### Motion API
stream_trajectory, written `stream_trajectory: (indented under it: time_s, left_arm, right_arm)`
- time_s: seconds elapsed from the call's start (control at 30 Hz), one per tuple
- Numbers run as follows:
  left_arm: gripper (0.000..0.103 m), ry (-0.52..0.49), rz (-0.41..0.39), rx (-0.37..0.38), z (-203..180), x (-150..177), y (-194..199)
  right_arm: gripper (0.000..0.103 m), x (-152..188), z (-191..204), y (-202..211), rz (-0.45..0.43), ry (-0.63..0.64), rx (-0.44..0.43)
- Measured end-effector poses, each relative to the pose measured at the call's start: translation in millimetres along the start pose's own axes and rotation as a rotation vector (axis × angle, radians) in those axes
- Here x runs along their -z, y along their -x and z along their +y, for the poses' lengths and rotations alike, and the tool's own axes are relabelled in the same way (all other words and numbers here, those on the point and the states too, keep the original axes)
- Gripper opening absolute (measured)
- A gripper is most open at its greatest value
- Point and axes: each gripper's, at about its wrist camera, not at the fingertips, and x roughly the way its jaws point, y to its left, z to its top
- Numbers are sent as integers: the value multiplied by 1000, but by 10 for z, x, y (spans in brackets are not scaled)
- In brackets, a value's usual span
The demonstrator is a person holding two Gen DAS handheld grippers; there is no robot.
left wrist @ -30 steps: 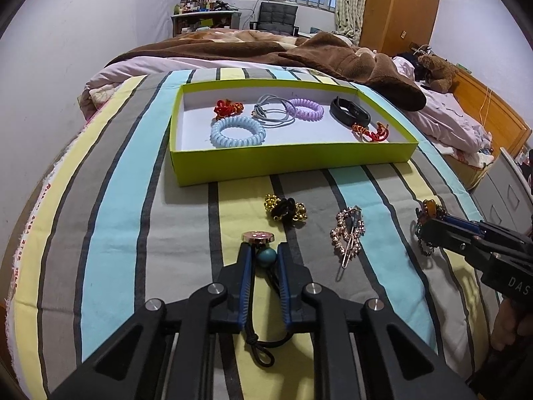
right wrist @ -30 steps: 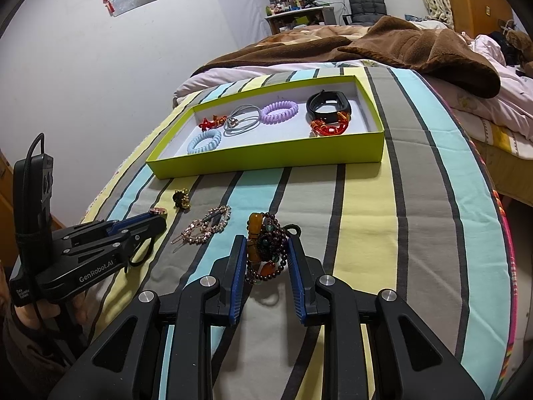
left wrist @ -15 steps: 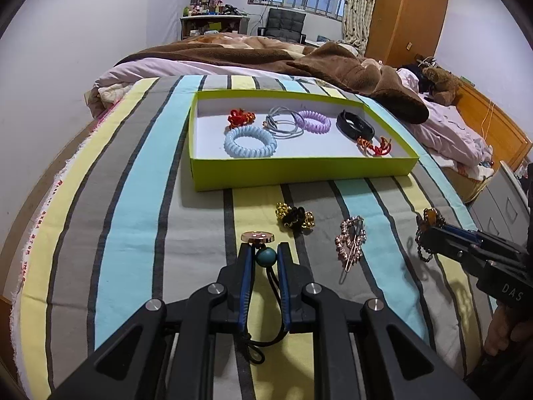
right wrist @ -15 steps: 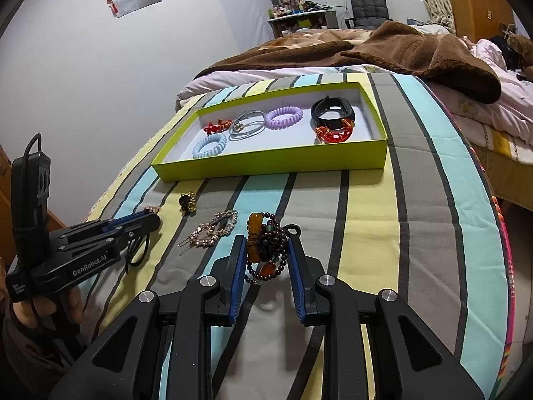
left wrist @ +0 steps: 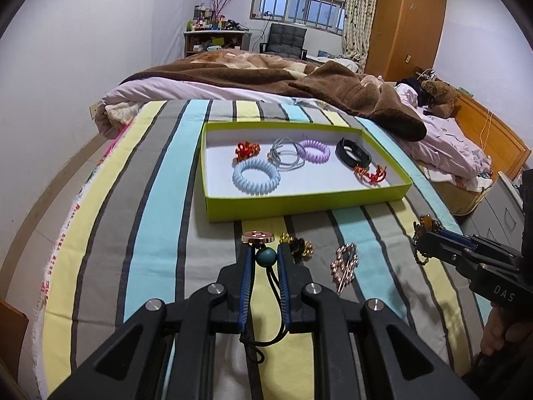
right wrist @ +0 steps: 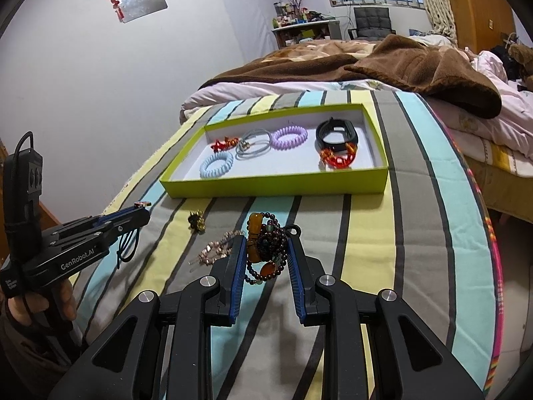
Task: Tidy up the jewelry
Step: 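Carry the bracelet and black hair tie over the green box, then lower both items into the box and open both tools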
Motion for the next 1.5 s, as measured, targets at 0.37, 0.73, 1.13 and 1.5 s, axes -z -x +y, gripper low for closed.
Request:
stream_trajectory:
  time_s: [0.37,0.73,1.13,1.5]
  left_arm:
    - [16,-8,-41,10,3,-316,5]
    - [16,-4,-21,-17,112,-665,-348]
    - [16,3,62,-15,183,-769,-891]
    - [16,12,97,-30,216,-767,-1104]
  right_arm:
    - [25,-344,-10,-21,-36,22,3]
    - [25,-793,-70,-394,-25,52,24]
    - [25,-957,-185,-969,62,70,42]
    - [26,-956,-244,-1263,113,73,56]
